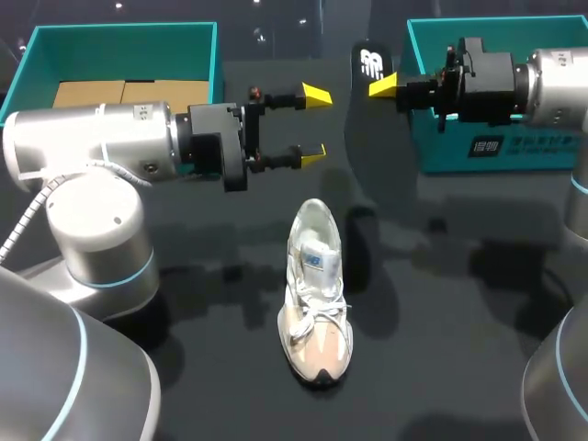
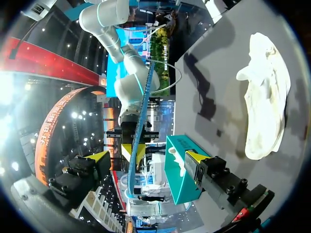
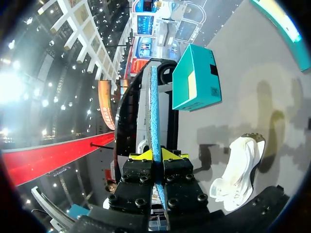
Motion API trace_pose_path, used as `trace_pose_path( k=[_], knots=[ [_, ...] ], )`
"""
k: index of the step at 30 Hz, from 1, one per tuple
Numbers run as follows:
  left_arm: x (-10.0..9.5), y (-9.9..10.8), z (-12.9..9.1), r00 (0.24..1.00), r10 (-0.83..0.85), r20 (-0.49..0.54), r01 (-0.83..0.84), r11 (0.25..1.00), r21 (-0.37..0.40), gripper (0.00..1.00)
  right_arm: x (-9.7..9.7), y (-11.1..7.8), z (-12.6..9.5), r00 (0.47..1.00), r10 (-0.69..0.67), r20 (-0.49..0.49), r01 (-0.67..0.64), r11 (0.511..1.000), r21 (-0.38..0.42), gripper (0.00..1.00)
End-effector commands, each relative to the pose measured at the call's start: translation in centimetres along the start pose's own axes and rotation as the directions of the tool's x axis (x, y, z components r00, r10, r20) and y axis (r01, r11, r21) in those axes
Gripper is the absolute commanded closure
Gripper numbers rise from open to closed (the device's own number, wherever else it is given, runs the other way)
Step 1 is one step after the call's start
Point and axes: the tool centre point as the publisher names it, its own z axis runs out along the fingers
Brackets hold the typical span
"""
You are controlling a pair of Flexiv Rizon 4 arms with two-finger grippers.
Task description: Take the shoe out of the shoebox, open the shoe tongue, remove and reinsert the insole, then place the shoe into the shoebox
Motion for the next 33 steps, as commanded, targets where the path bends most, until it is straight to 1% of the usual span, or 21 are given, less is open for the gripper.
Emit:
trace_pose_path(
  k=[1, 3, 4, 8, 13, 14, 16, 17, 19, 20, 21, 25, 29, 33],
  knots=[
    [-0.1, 0.0, 0.1, 1.000, 0.001, -0.002, -0.001, 1.000, 0.000, 0.00, -0.1, 0.2, 0.1, 1.000, 0.001, 0.003, -0.001, 1.000, 0.008, 1.00],
    [0.1, 0.0, 0.5, 1.000, -0.006, 0.001, 0.006, 1.000, 0.009, 0.00, -0.1, 0.2, 0.1, 1.000, 0.001, 0.003, -0.001, 1.000, 0.008, 1.00],
    [0.1, -0.1, 0.8, 1.000, -0.008, 0.002, 0.008, 1.000, 0.012, 0.00, -0.3, 0.4, 0.4, 1.000, 0.008, -0.003, -0.008, 1.000, 0.026, 1.00],
    [-0.1, -0.5, 1.5, 1.000, -0.013, 0.010, 0.013, 0.999, 0.033, 0.00, -1.4, 1.2, 1.4, 1.000, 0.014, -0.025, -0.013, 0.999, 0.040, 1.00],
    [0.1, -0.4, 2.1, 1.000, -0.020, 0.008, 0.020, 0.999, 0.032, 0.00, -1.9, 2.1, 2.4, 0.999, 0.017, -0.038, -0.014, 0.998, 0.065, 1.00],
    [0.2, -0.3, 2.2, 1.000, -0.023, 0.008, 0.023, 0.999, 0.032, 0.11, -2.0, 2.3, 2.6, 0.999, 0.020, -0.040, -0.017, 0.997, 0.069, 1.00],
    [0.4, -0.3, 2.4, 1.000, -0.024, 0.005, 0.024, 0.999, 0.031, 0.27, -2.2, 2.5, 3.1, 0.999, 0.026, -0.045, -0.022, 0.997, 0.077, 1.00],
    [0.5, -0.3, 2.6, 1.000, -0.026, 0.003, 0.026, 0.999, 0.030, 0.33, -2.3, 2.6, 3.3, 0.998, 0.031, -0.049, -0.027, 0.996, 0.081, 1.00],
    [0.9, -0.2, 2.8, 0.999, -0.033, -0.003, 0.033, 0.999, 0.027, 0.42, -2.4, 2.7, 3.6, 0.998, 0.036, -0.055, -0.031, 0.996, 0.088, 1.00],
    [1.0, -0.2, 2.9, 0.999, -0.034, -0.004, 0.034, 0.999, 0.027, 0.51, -2.4, 2.7, 3.7, 0.998, 0.036, -0.058, -0.031, 0.995, 0.090, 1.00],
    [1.0, -0.2, 3.0, 0.999, -0.035, -0.006, 0.035, 0.999, 0.027, 0.52, -2.4, 2.8, 3.8, 0.998, 0.037, -0.060, -0.031, 0.995, 0.093, 1.00],
    [1.0, -0.4, 3.2, 0.999, -0.035, -0.008, 0.036, 0.999, 0.028, 0.51, -2.5, 2.9, 3.9, 0.997, 0.037, -0.063, -0.030, 0.994, 0.101, 1.00],
    [1.2, -0.4, 3.3, 0.999, -0.031, -0.014, 0.031, 0.999, 0.022, 0.52, -2.5, 2.8, 3.9, 0.997, 0.041, -0.059, -0.034, 0.994, 0.107, 1.00],
    [1.4, -0.3, 3.3, 0.999, -0.029, -0.022, 0.029, 1.000, 0.009, 0.57, -2.5, 2.4, 4.0, 0.997, 0.053, -0.058, -0.046, 0.993, 0.113, 1.00]
  ],
)
